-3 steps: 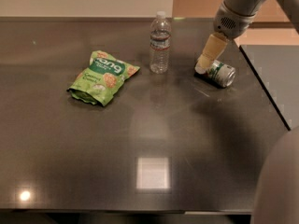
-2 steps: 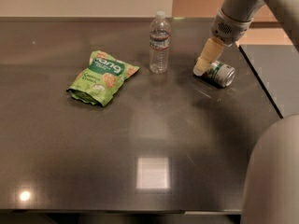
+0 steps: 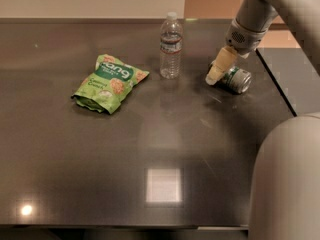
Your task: Place 7up can upright
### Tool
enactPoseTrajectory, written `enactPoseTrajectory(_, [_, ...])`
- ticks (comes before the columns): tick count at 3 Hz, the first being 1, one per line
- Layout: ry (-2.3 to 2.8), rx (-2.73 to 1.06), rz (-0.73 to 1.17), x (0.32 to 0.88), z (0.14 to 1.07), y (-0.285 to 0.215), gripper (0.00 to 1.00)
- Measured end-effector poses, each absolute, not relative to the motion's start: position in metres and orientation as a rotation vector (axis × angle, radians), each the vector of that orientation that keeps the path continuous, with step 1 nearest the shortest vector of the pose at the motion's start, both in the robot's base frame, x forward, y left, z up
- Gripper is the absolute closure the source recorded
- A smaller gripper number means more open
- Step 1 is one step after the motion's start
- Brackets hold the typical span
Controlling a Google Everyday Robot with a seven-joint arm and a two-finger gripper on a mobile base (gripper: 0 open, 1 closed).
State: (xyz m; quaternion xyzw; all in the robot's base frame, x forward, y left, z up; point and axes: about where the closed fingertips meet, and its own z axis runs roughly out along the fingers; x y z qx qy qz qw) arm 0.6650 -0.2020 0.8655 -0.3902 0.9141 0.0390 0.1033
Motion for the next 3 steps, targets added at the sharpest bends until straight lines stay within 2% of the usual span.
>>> enactPoseTrajectory(2, [2.743, -1.168, 0.096, 0.68, 0.845, -0.204, 0.0])
enactPoseTrajectory(3, [2.771, -1.179, 0.073, 0.684, 0.837, -0.204, 0.17])
